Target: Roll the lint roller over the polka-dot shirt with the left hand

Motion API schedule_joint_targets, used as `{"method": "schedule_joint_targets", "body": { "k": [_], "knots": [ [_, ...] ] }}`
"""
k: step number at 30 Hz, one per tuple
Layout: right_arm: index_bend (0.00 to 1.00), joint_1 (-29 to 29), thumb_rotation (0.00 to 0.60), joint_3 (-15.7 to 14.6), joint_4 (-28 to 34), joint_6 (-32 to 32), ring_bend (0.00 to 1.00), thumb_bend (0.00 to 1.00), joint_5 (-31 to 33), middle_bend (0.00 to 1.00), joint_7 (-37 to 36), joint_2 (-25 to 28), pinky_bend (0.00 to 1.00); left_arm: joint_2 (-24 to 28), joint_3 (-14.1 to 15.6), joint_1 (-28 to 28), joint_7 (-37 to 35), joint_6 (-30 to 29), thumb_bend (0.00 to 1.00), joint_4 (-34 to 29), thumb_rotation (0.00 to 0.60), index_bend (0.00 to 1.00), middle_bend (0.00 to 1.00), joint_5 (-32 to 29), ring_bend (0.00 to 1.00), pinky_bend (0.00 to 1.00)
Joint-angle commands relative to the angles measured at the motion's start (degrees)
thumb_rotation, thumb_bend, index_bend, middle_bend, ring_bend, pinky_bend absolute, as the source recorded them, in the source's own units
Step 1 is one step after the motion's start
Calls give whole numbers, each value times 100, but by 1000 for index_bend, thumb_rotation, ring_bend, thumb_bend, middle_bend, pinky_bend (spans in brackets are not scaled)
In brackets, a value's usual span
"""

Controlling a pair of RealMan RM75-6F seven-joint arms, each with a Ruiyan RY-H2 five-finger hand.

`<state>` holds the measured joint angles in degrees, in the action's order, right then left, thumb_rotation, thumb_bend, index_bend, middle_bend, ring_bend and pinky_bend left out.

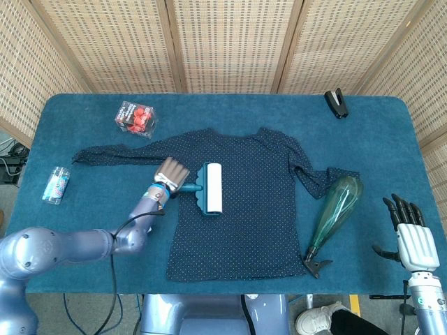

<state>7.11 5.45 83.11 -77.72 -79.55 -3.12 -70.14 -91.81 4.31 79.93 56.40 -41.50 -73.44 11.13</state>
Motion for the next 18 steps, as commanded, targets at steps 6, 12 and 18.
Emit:
{"method": "schedule_joint_targets", "body": {
  "k": [6,12,18],
  "knots": [
    [0,21,600,-22,-39,67,0,87,1,0,-41,-19,0,-526,-269,640,570,-31,443,343,600,888,873,-1090,735,674],
    [0,19,600,-9,-58,78,0,87,26,0,-105,-4,0,-802,-399,847,764,-32,442,572,600,888,873,-1414,735,674],
    [0,24,600,-10,-83,95,0,87,32,0,-118,-3,0,-810,-371,837,859,-116,443,527,600,888,873,-1386,735,674]
  ]
}}
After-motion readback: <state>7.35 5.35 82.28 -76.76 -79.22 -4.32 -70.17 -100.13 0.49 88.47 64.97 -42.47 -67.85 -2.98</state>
